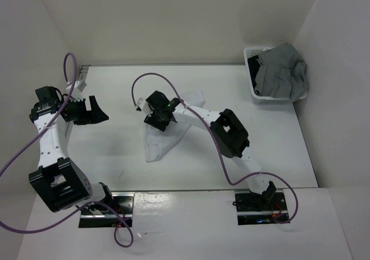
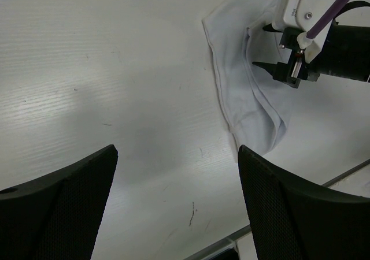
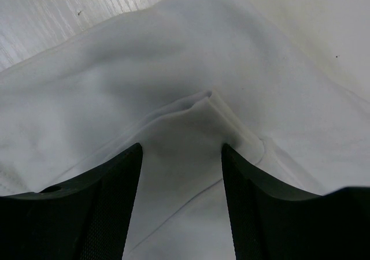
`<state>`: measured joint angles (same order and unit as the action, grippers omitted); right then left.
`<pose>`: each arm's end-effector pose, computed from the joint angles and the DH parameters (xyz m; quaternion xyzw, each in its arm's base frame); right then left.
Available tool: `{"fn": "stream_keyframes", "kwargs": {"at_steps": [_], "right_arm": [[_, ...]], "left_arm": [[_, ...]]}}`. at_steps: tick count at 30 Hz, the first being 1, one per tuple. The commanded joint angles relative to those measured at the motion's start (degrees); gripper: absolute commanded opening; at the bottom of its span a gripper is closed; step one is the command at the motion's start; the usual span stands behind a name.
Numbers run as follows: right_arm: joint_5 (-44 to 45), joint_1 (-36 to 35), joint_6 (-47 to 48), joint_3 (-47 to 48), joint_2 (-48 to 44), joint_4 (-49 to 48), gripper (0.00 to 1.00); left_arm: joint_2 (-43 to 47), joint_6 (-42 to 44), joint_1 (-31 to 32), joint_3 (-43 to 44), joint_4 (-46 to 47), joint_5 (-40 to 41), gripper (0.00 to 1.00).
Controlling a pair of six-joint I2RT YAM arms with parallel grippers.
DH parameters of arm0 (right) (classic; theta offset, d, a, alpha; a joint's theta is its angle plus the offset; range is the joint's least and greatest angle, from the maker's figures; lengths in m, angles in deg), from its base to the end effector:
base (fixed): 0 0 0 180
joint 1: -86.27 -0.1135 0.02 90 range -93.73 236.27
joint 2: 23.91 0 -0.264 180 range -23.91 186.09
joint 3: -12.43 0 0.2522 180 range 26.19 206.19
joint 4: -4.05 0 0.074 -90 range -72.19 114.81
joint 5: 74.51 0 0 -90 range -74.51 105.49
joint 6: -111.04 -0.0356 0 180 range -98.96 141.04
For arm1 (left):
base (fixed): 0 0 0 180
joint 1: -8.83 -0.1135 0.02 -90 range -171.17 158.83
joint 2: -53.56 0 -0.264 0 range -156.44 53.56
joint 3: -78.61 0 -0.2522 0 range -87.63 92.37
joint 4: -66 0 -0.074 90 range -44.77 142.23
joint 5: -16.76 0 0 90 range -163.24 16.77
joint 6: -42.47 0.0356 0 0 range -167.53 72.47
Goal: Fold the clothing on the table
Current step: Flatten the skirt out
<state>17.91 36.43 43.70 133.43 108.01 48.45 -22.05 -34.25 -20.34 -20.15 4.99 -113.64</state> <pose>0.3277 0.3860 0.1721 -0.5592 0.7733 0.0504 0.2944 0.2407 0.1080 0.3108 -0.0221 0.9016 -0.2062 0.3796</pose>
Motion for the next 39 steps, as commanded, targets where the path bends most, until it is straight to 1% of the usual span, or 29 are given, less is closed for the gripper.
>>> {"fn": "stream_keyframes", "kwargs": {"at_steps": [1, 3, 5, 10, 12, 14, 19, 25, 29, 30, 32, 34, 35, 37, 38, 39], "right_arm": [[0.22, -0.52, 0.55, 0.60, -2.02, -2.16, 0.62], [0.22, -0.52, 0.55, 2.35, -0.70, -2.16, 0.62], [0.22, -0.52, 0.55, 2.97, -0.09, -1.54, 0.58], [0.22, -0.52, 0.55, 4.64, 1.24, -1.54, 0.57], [0.22, -0.52, 0.55, 5.25, 1.76, -1.01, 0.53], [0.22, -0.52, 0.55, 6.48, 1.76, -0.32, 0.53], [1.28, 0.01, 0.03, 7.72, 1.76, -0.31, 0.61], [1.89, 0.54, 0.02, 10.62, 4.39, 0.74, 0.62], [0.75, 1.07, 0.02, 12.82, 6.59, 1.97, 0.62], [0.75, 1.07, 0.02, 12.82, 6.60, 1.97, 0.61], [0.14, 1.07, 0.02, 13.34, 7.12, 2.50, 0.57], [0.13, 1.07, 0.02, 13.34, 7.13, 2.50, 0.51], [-0.39, 1.07, 0.02, 13.34, 7.13, 2.50, 0.42], [-0.39, 1.07, 0.02, 12.03, 6.51, 2.50, 0.29], [-0.39, 1.07, 0.02, 12.03, 5.90, 2.50, 0.21], [0.13, 1.07, 0.02, 11.42, 4.94, 2.50, 0.09]], "left_arm": [[0.03, 0.34, -0.36, -0.16, 0.66, -2.31, 0.91], [0.03, 0.34, -0.36, -0.16, 0.66, -2.31, 0.91], [0.03, 0.34, -0.36, -0.16, 0.66, -2.31, 0.91], [0.03, 0.87, -0.36, -0.16, 0.66, -2.83, 0.91], [0.03, 0.87, -0.36, -0.69, 0.66, -2.84, 0.91], [0.03, 0.87, -0.36, -0.69, 0.66, -2.84, 0.91], [0.03, 0.87, -0.36, -0.69, 0.13, -2.84, 0.91], [0.03, 1.40, -0.36, -0.69, 0.13, -2.84, 0.91], [0.03, 1.40, -0.36, -0.69, 0.13, -3.36, 0.91], [0.03, 1.40, -0.36, -0.69, 0.13, -3.37, 0.91], [0.03, 1.40, -0.36, -0.69, 0.13, -3.37, 0.91], [0.03, 1.40, -0.36, -0.69, 0.13, -3.37, 0.91], [0.03, 1.40, -0.36, -0.69, 0.13, -3.37, 0.91], [0.03, 1.40, -0.36, -0.69, 0.13, -3.37, 0.91], [0.03, 1.40, -0.36, -0.69, 0.13, -3.37, 0.91], [0.03, 1.40, -0.36, -0.69, 0.13, -3.37, 0.91]]}}
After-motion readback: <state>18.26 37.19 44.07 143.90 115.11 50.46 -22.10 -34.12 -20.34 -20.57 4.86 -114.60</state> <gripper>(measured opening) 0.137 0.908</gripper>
